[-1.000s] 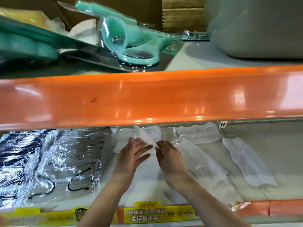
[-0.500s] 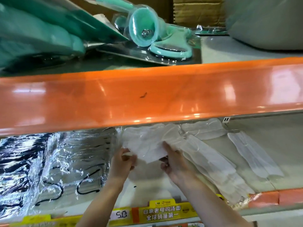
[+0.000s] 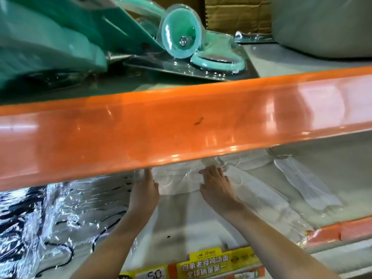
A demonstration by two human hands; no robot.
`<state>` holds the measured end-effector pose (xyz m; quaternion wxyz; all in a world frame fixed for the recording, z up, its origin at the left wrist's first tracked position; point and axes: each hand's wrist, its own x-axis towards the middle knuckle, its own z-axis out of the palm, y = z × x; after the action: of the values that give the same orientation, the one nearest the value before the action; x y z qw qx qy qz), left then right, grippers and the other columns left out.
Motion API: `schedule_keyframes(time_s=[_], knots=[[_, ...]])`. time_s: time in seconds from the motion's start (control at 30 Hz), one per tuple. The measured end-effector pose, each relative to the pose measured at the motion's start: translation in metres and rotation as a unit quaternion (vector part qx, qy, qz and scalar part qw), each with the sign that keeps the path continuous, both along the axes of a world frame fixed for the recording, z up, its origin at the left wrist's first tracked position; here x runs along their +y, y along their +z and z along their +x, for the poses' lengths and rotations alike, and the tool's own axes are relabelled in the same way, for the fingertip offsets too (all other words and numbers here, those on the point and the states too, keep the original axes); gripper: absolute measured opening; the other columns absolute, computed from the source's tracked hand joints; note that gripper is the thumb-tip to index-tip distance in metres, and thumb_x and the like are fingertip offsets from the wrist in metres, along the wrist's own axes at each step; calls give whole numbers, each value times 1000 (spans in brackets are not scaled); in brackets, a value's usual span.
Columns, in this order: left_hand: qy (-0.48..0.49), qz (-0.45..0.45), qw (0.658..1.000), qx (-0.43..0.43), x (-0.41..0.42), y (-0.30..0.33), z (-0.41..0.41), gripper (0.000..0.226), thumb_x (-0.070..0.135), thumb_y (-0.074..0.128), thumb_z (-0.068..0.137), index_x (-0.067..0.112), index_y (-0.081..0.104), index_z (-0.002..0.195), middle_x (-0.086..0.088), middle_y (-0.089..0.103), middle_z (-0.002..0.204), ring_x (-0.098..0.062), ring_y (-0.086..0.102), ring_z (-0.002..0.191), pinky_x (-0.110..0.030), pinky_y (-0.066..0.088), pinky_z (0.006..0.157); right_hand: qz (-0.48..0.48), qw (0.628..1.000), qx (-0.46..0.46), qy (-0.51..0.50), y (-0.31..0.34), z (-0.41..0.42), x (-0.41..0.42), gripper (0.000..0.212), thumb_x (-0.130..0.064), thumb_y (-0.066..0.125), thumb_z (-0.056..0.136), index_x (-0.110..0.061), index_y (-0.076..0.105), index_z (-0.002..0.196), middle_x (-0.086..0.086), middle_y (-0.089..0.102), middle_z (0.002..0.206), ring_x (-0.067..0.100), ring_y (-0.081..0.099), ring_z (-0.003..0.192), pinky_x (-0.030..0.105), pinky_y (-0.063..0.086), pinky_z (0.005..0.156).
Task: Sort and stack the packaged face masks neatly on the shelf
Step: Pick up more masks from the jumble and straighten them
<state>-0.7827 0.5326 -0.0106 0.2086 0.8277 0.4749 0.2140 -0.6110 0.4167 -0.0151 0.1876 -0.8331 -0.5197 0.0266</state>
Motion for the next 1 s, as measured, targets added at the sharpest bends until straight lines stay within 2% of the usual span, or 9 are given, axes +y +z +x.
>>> schedule_keyframes(time_s=[0.1, 0.17, 0.3, 0.4, 0.47, 0.57, 0.73, 0.9, 1.0], knots=[[-1, 9, 999, 52, -2, -5, 3, 61, -4, 48, 87, 3, 26, 143, -20, 45, 127, -35, 46, 115, -41, 44, 88, -23, 998, -19, 51, -10, -4, 3, 39, -24, 45, 94, -18, 45, 134, 0, 42, 135, 21, 39, 126, 33, 34, 99], [6, 57, 993, 105, -5, -9, 3, 67, -6, 50, 82, 0, 26, 144, -23, 39, 137, -39, 35, 129, -46, 34, 106, -32, 997, -44, 61, -16, -8, 5, 41, -24, 44, 94, -18, 45, 134, 1, 43, 135, 23, 40, 126, 36, 35, 100], [-88, 117, 980, 132, -18, -18, 5, 60, 4, 63, 80, 5, 45, 137, -19, 43, 142, -40, 28, 138, -53, 29, 108, -39, 996, -57, 54, -23, -16, 5, 42, -18, 56, 85, -17, 52, 127, 3, 52, 124, 28, 50, 116, 42, 45, 91], [-126, 71, 975, 170, -29, -20, 12, 49, 24, 41, 98, 19, 30, 146, -5, 22, 156, -26, 8, 146, -44, 15, 115, -30, 997, -64, 40, -26, -15, 4, 50, -15, 75, 68, -17, 61, 115, 2, 60, 109, 26, 62, 100, 39, 52, 78], [-107, 65, 971, 204, -33, -23, 17, 47, 30, 32, 102, 23, 23, 147, -1, 14, 158, -23, 6, 146, -39, 10, 116, -27, 997, -48, 62, -22, -15, 2, 51, -14, 67, 76, -15, 56, 126, 4, 56, 122, 28, 56, 113, 41, 47, 89], [-84, 68, 971, 215, -37, -26, 21, 47, 36, 28, 102, 23, 23, 146, -2, 13, 159, -23, 9, 146, -37, 10, 116, -36, 995, -16, 94, -15, -9, 2, 51, -19, 47, 92, -16, 39, 142, 2, 41, 143, 25, 38, 131, 39, 33, 105], [-54, 72, 976, 200, -39, -28, 27, 50, 37, 27, 100, 18, 27, 146, -4, 22, 156, -23, 16, 144, -37, 14, 115, -25, 990, 56, 125, -1, 3, -5, 38, -19, 45, 94, -12, 49, 131, 7, 49, 134, 27, 42, 125, 40, 40, 100], [-66, 92, 993, 40, -61, -20, 58, 36, 13, 52, 86, 7, 57, 121, -12, 62, 122, -31, 57, 115, -47, 41, 97, 28, 998, 36, 45, 9, 24, -33, 34, -19, 49, 93, -17, 56, 126, 2, 52, 130, 22, 44, 124, 33, 36, 98], [-116, 79, 990, -18, -90, -15, 82, 37, 13, 50, 78, 8, 63, 112, -10, 67, 111, -31, 63, 104, -43, 47, 87, -5, 999, 33, -1, 12, 43, -56, 40, -26, 47, 93, -19, 48, 133, 0, 45, 137, 20, 38, 129, 30, 31, 103]])
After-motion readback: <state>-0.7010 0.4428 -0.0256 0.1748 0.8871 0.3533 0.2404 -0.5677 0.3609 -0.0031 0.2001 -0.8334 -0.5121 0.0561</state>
